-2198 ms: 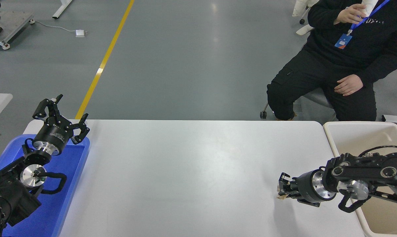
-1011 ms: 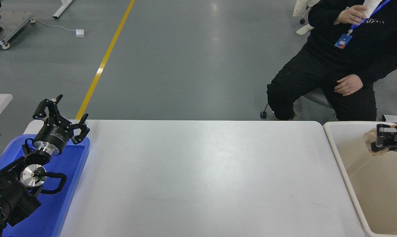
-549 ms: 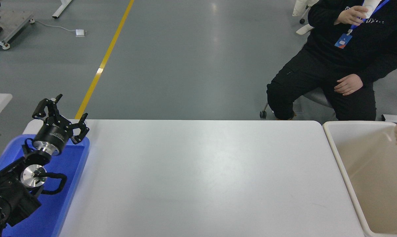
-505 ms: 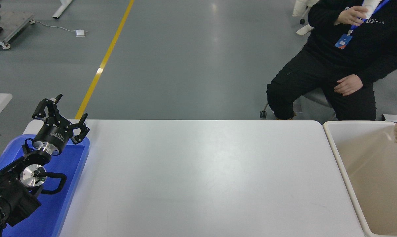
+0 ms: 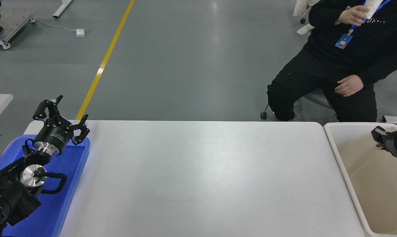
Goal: Clean the table surface
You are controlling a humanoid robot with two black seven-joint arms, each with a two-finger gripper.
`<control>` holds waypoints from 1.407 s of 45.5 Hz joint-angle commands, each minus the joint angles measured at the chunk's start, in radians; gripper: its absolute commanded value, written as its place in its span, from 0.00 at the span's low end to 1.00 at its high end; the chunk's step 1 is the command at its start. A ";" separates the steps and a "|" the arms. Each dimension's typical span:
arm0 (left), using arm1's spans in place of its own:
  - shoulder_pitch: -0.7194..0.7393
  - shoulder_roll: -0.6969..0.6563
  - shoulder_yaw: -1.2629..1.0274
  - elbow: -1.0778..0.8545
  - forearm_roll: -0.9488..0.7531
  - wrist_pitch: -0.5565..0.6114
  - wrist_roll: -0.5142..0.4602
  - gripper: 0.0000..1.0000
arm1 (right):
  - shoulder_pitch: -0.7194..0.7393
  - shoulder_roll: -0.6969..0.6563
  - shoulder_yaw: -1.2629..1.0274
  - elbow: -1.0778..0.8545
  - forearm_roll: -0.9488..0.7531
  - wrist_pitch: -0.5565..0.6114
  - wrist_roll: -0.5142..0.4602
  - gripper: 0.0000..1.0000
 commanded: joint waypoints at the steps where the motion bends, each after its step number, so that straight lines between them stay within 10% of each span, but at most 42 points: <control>1: 0.000 0.000 0.000 0.000 0.000 0.000 0.000 1.00 | -0.130 0.158 0.023 -0.171 0.004 -0.205 0.118 0.08; 37: 0.000 0.000 0.000 0.000 0.000 0.000 0.000 1.00 | -0.135 0.209 0.022 -0.186 0.149 -0.267 0.124 0.08; 39: 0.000 0.000 0.000 0.000 0.000 0.000 0.000 1.00 | -0.133 0.209 0.020 -0.196 0.149 -0.265 0.124 0.31; 41: 0.001 0.000 0.000 0.000 0.000 0.000 0.000 1.00 | -0.128 0.206 0.023 -0.199 0.150 -0.265 0.124 0.94; 42: 0.001 0.000 0.000 0.000 0.000 0.000 0.000 1.00 | -0.125 0.204 0.023 -0.199 0.152 -0.262 0.121 1.00; 64: 0.000 0.000 0.000 0.000 0.000 0.002 0.000 1.00 | -0.122 0.176 0.022 -0.199 0.155 -0.264 0.121 1.00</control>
